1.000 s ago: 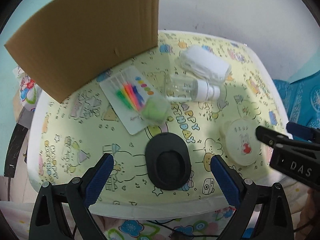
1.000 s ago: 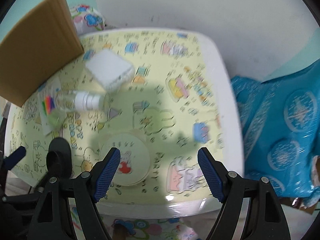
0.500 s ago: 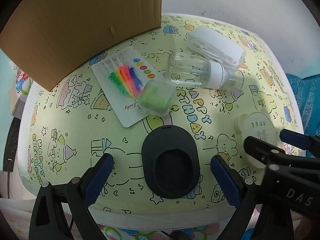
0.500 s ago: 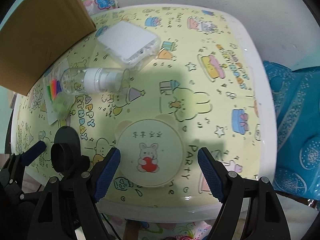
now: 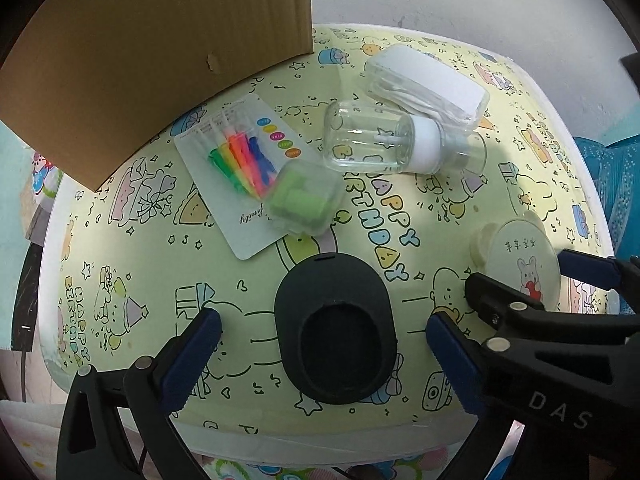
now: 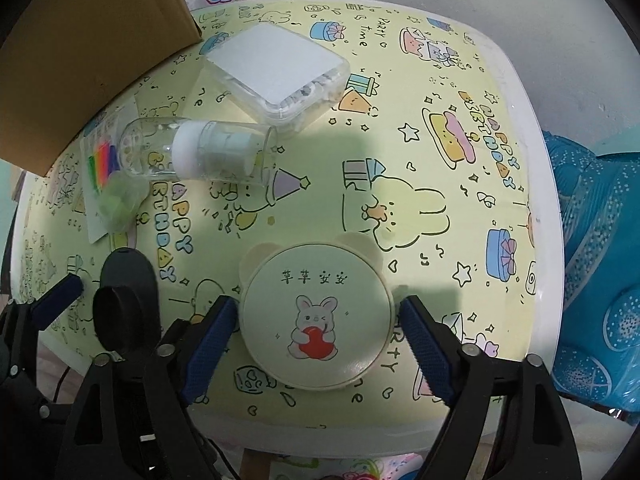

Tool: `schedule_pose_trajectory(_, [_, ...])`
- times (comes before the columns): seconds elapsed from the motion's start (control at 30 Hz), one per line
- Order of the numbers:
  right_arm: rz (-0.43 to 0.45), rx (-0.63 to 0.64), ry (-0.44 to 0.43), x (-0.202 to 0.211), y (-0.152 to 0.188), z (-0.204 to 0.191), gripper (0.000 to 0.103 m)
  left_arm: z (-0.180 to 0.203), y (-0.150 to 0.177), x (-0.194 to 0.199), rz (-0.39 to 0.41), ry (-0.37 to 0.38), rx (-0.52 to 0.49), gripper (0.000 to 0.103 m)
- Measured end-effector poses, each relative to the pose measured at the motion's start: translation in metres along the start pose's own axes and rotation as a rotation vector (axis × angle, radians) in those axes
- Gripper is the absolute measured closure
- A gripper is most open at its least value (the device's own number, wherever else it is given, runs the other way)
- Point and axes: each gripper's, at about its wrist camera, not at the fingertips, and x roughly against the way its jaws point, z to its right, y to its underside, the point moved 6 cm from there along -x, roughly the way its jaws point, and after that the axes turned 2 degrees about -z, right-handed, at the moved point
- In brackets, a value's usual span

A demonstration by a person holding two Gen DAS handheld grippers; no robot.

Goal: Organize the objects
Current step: 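Grasp the black round cap with the left gripper while the right grasps the bunny container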

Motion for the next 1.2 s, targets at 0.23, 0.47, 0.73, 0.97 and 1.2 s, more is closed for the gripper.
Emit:
schedule_pose_trajectory(0.23, [-0.038, -0.057, 0.008, -0.007, 0.007, 0.012, 0.000, 0.007, 0.006, 0.009, 0.033, 0.014, -0.040, 0.020])
schedule_pose_trajectory(0.47, [-0.040, -0.050, 0.008, -0.007, 0.011, 0.011, 0.000, 0.018, 0.003, 0.016, 0.052, 0.034, -0.099, 0.047])
schedule_pose_trajectory(0.73, [-0.045, -0.061, 0.008, -0.008, 0.015, 0.008, 0.000, 0.009, 0.001, 0.014, 0.044, 0.028, -0.070, 0.047])
schedule_pose_trajectory(0.97, [-0.041, -0.087, 0.009, -0.007, 0.018, 0.005, 0.000, -0.021, -0.001, 0.012, 0.032, 0.003, 0.023, 0.047])
schedule_pose_trajectory(1.2, [-0.024, -0.071, 0.008, -0.006, 0.021, -0.012, 0.003, -0.031, 0.001, 0.011, 0.027, -0.016, 0.035, 0.047])
